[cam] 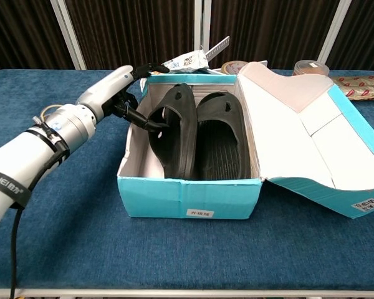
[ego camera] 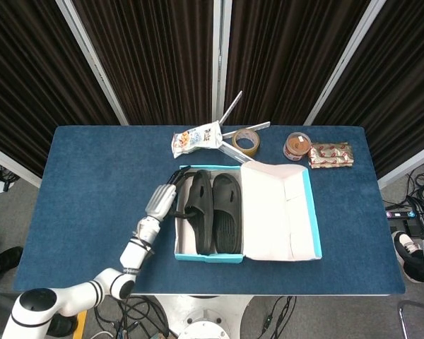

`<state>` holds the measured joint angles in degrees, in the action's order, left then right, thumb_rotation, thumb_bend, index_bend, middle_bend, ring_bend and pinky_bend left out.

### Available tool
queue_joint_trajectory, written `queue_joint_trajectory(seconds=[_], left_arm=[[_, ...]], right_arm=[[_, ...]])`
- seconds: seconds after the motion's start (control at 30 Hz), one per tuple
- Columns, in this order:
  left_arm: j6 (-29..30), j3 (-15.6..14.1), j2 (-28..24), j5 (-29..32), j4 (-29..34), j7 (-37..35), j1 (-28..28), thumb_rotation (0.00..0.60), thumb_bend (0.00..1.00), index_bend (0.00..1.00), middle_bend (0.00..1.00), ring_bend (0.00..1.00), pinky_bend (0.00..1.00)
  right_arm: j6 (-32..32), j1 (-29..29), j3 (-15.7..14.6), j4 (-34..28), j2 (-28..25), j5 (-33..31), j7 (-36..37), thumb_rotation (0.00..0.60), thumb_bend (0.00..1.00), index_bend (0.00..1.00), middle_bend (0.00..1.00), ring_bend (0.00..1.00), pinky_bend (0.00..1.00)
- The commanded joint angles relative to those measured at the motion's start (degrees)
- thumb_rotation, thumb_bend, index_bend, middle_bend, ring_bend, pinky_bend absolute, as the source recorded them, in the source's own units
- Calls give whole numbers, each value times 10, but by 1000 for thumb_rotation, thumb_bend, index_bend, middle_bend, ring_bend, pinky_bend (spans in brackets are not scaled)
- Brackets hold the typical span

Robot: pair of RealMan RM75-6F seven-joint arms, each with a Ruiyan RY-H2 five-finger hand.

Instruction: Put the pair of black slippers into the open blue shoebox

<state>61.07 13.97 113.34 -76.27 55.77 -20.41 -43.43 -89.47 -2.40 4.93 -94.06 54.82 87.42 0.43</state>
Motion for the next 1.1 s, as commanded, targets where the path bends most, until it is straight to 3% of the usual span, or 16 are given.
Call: queue_joint_trajectory(seconds=[0.03, 0.17, 0.33, 0.53, 0.63, 0.87, 1.1], left_arm=[[-5, -9, -49, -9, 65, 70, -2, 600, 2, 112, 0, 0, 231], [-41, -18, -140, 2, 184, 144, 0, 600, 1, 113, 7, 0, 228], [-43, -23, -200, -7, 272, 183, 1, 600, 11, 188, 91, 0, 225], [-90, -31, -229, -22, 289, 237, -33, 600, 300, 249, 157, 0, 208], [-124, -31, -240, -11, 300, 264, -53, 600, 371, 259, 166, 0, 196], [-167, -41, -246, 33, 307, 336, -78, 600, 418, 277, 195, 0, 182], [-168, -57, -239, 83, 317, 409, -84, 600, 416, 303, 226, 0, 171]], right_arm=[[-1, 1, -1, 1, 0, 1, 1, 600, 127, 0, 117, 5, 77], [-5, 3, -1, 3, -1, 3, 5, 600, 128, 0, 117, 5, 77], [-4, 3, -2, 6, 1, 4, 7, 600, 127, 0, 117, 5, 77], [-2, 1, -2, 5, 2, 6, 5, 600, 127, 0, 117, 5, 77], [-3, 2, -1, 4, 1, 5, 4, 600, 128, 0, 117, 5, 77], [-1, 2, -1, 5, 2, 2, 6, 600, 127, 0, 117, 5, 77], [2, 2, -2, 7, 3, 2, 8, 600, 128, 0, 117, 5, 77]])
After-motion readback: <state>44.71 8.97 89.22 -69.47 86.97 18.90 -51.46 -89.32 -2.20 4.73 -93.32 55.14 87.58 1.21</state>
